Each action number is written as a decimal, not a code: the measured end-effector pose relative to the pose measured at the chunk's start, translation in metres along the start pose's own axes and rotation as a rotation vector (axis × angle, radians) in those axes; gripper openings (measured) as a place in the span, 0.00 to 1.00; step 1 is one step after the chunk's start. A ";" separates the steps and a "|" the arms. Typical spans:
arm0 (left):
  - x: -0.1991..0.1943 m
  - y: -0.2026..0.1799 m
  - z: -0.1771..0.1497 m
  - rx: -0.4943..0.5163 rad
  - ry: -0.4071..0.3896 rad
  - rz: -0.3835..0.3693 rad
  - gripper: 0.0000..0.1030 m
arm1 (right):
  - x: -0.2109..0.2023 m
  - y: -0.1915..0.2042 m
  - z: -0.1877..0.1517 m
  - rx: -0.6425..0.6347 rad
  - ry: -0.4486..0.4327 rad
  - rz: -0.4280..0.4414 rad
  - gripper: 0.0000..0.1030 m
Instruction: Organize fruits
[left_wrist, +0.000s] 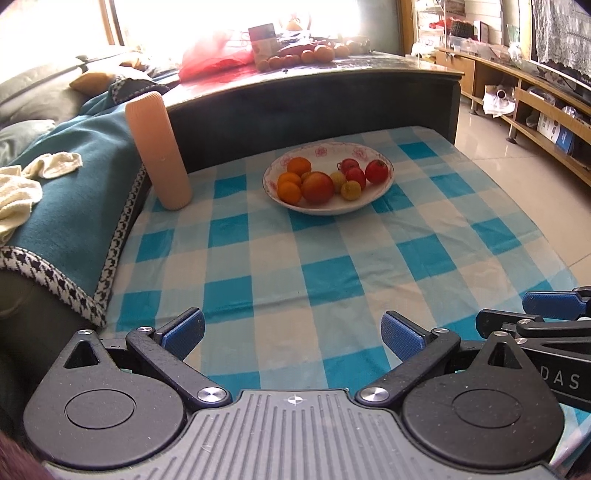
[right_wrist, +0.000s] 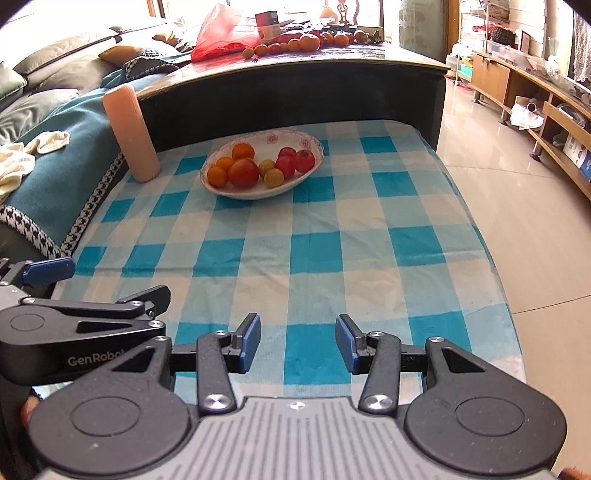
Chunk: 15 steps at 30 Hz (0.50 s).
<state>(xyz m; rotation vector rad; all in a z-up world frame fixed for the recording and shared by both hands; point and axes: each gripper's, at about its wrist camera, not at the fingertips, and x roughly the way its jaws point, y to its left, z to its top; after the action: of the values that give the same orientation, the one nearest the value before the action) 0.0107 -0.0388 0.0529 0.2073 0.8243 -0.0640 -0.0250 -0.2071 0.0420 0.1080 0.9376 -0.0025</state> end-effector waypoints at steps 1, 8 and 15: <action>0.000 0.000 -0.001 0.001 0.001 0.000 1.00 | 0.000 0.000 -0.001 0.000 0.002 0.000 0.58; 0.000 -0.001 -0.004 0.004 0.016 0.002 0.99 | -0.001 0.004 -0.005 -0.009 0.011 0.003 0.58; -0.001 -0.002 -0.008 0.014 0.024 0.002 0.99 | -0.002 0.006 -0.008 -0.018 0.019 0.001 0.58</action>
<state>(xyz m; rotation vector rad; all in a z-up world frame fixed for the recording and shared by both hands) 0.0039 -0.0389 0.0481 0.2222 0.8478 -0.0651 -0.0326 -0.2009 0.0390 0.0921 0.9566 0.0075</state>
